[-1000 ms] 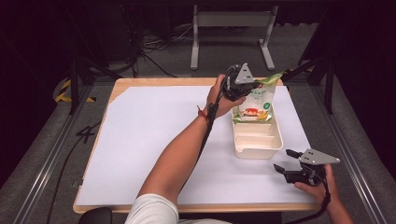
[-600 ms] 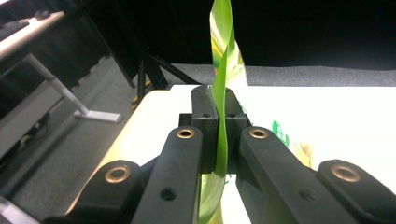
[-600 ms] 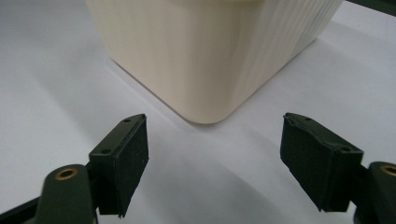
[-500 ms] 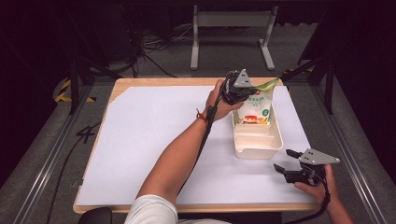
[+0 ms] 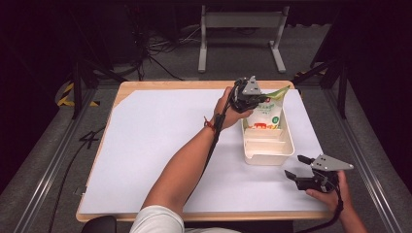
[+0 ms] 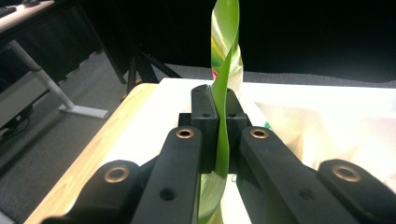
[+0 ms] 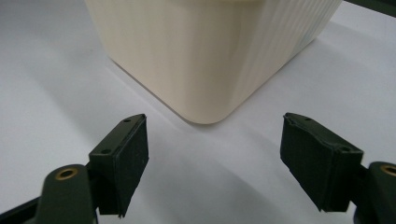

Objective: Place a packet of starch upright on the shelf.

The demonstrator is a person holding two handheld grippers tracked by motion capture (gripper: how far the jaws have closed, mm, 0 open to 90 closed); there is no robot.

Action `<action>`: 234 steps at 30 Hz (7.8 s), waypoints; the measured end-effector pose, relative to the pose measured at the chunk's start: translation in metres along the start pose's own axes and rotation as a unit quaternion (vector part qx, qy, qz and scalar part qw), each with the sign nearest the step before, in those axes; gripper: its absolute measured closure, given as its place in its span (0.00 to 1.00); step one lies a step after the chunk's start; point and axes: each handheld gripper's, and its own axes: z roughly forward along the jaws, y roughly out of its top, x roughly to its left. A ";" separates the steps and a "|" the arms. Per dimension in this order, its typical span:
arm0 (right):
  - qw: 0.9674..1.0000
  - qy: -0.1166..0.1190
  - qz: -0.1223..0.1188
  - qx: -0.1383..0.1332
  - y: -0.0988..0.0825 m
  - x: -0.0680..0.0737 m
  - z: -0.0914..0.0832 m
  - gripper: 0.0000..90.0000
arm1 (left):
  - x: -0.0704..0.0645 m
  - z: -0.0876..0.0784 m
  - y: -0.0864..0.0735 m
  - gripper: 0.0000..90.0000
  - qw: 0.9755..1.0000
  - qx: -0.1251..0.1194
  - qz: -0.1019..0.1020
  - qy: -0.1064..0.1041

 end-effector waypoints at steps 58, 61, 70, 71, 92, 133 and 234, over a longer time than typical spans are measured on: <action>1.000 0.001 -0.003 0.003 0.000 0.000 0.001 0.26 | 0.002 -0.040 -0.009 0.64 0.999 0.006 0.013 0.039; 1.000 0.001 -0.003 0.003 0.000 0.000 0.002 0.26 | 0.003 -0.047 -0.009 0.58 0.998 0.018 0.021 0.051; 1.000 0.001 -0.002 0.002 0.000 0.000 0.001 0.26 | 0.005 -0.066 -0.009 0.35 0.996 0.050 0.022 0.075; 1.000 0.001 -0.002 0.002 0.000 0.000 0.001 0.26 | 0.005 -0.067 -0.010 0.33 0.995 0.053 0.023 0.077; 1.000 -0.001 -0.003 0.005 0.000 0.001 0.002 0.26 | 0.010 -0.101 -0.050 0.19 0.990 0.104 0.014 0.097; 1.000 -0.006 -0.005 0.004 0.001 0.002 0.000 0.26 | -0.012 -0.186 -0.118 0.16 0.984 0.138 -0.001 0.117; 1.000 -0.006 -0.009 0.005 0.005 0.001 0.004 0.25 | -0.078 -0.315 -0.264 0.09 0.961 0.095 -0.185 0.179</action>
